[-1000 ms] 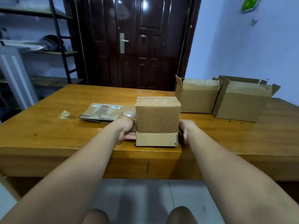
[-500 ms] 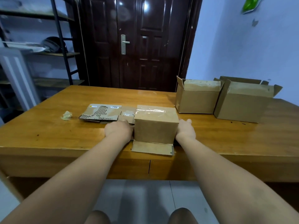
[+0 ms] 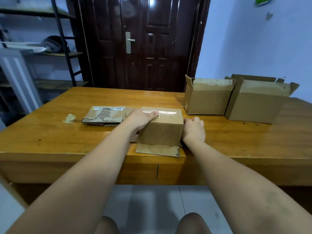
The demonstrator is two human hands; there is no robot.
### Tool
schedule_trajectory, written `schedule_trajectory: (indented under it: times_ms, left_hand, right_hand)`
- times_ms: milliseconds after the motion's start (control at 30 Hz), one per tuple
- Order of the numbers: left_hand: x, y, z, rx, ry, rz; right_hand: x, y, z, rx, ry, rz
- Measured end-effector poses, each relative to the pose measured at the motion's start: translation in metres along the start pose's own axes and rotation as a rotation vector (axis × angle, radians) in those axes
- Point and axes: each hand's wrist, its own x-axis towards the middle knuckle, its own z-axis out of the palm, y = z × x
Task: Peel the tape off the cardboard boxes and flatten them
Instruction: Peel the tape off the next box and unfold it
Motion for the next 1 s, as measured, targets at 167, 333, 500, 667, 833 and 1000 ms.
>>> schedule_trajectory:
  times_ms: [167, 333, 500, 667, 833, 1000]
  left_hand:
    - [0.001, 0.006, -0.011, 0.074, -0.131, -0.015]
    - [0.001, 0.008, -0.01, 0.149, -0.08, -0.037]
    - [0.004, 0.006, -0.006, 0.13, 0.009, -0.038]
    - [0.009, 0.001, 0.0, -0.039, 0.03, -0.063]
    - [0.007, 0.003, 0.005, -0.001, 0.126, -0.05]
    - [0.013, -0.003, 0.009, -0.045, 0.191, -0.059]
  right_hand:
    - [0.012, -0.024, -0.029, 0.767, -0.025, 0.137]
    - [0.028, -0.054, -0.054, 0.607, -0.306, 0.024]
    - [0.014, -0.076, -0.04, 0.075, -0.229, -0.074]
    - [0.01, -0.072, -0.037, 0.066, -0.155, -0.116]
    - [0.01, -0.069, -0.034, 0.087, -0.142, -0.116]
    - [0.014, -0.067, -0.032, 0.095, -0.129, -0.12]
